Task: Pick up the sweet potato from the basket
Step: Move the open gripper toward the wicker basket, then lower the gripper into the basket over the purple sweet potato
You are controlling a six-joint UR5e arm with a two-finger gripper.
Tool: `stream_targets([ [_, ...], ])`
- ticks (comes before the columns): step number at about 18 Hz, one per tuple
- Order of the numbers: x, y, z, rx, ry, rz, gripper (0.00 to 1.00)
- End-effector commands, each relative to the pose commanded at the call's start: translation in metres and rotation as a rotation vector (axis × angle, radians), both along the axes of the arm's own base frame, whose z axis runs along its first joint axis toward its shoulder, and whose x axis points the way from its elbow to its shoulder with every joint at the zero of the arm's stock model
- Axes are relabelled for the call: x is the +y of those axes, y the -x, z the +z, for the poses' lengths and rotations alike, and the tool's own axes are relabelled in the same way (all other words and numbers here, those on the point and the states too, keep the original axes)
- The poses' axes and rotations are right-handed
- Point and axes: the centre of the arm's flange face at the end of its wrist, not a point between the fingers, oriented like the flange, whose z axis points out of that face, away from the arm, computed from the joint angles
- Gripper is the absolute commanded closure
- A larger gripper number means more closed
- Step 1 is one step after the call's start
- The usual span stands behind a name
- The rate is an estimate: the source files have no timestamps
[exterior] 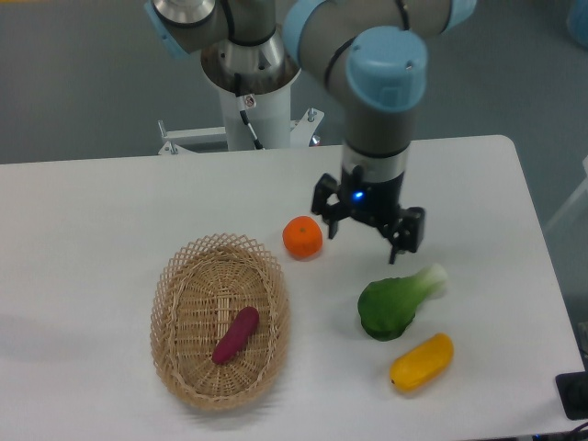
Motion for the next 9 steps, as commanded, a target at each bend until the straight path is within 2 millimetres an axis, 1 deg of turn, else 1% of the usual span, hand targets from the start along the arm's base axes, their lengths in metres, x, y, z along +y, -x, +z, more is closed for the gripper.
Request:
stream_targets([
  [1,0.005,-0.009,-0.007,0.004,-0.003,0.005,0.0],
  [4,0.021,-0.041,-0.04,-0.012,-0.007,0.019,0.0],
  [6,0.033,-0.059,-0.069,-0.028,0.014,0.009,0.0],
  [7,0.038,-0.059,-0.082,-0.028,0.022,0.01,0.0],
  [9,0.055,-0.072,-0.102,-0.028,0.023,-0.024,0.0],
])
